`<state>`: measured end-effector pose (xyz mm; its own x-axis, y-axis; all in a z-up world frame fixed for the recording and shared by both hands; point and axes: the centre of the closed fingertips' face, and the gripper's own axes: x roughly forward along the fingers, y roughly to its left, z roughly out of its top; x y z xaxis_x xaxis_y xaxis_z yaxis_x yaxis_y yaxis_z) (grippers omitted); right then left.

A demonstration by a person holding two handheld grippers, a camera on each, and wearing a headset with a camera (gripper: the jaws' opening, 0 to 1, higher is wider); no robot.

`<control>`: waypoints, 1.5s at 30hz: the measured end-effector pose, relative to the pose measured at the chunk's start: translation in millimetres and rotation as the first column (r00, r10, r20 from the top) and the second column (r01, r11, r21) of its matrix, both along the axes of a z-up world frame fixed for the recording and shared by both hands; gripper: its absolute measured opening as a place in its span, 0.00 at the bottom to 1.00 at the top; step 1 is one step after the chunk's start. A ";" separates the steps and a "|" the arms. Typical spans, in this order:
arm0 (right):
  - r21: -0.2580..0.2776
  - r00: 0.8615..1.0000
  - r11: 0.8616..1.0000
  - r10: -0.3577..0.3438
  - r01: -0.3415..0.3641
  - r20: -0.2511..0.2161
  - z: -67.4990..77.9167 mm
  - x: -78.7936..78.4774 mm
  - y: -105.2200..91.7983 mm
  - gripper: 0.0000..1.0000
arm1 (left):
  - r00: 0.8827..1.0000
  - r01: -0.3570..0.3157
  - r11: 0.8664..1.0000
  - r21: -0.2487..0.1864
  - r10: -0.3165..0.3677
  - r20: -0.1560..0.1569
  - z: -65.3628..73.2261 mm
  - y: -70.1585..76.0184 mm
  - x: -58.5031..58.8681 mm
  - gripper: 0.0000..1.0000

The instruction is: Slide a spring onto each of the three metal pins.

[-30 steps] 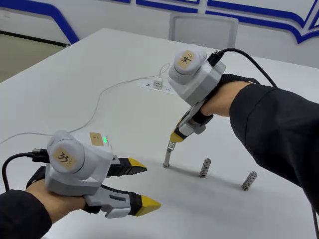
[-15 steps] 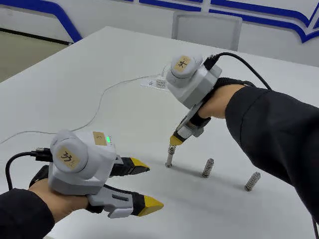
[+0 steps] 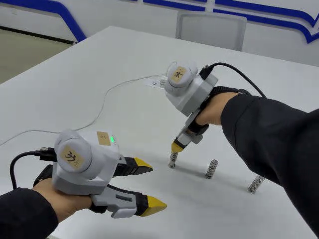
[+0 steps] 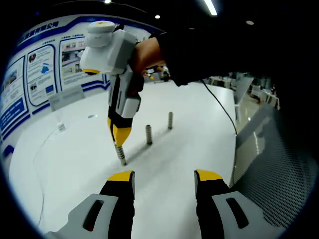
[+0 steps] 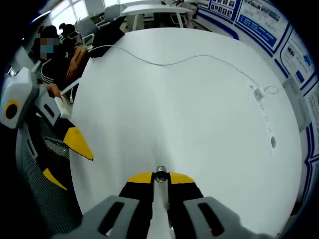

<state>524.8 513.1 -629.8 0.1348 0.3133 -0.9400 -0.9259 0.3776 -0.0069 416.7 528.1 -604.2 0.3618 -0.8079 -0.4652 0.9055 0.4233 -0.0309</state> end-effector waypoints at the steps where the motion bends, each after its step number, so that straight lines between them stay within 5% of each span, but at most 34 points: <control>1: -0.001 1.000 1.000 -0.001 0.001 -0.001 -1.3 -0.2 -0.3 0.12 | 1.000 0.000 1.000 0.000 0.000 0.000 0.0 0.0 0.0 0.49; 22: -0.003 1.000 1.000 -0.015 0.015 -0.009 -25.3 5.7 -1.3 0.12 | 1.000 0.000 1.000 0.001 0.000 -0.005 -0.7 -0.1 0.4 0.49; 45: 0.061 0.994 0.998 0.020 -0.026 0.103 -3.4 -4.5 -18.3 0.23 | 1.000 0.001 1.000 0.010 -0.001 -0.005 -2.4 0.1 -0.1 0.49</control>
<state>520.3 494.7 -633.3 0.2214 0.3749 -0.9002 -0.9299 0.3591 -0.0791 416.7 528.2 -606.6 0.3584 -0.8039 -0.4747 0.9059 0.4224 -0.0313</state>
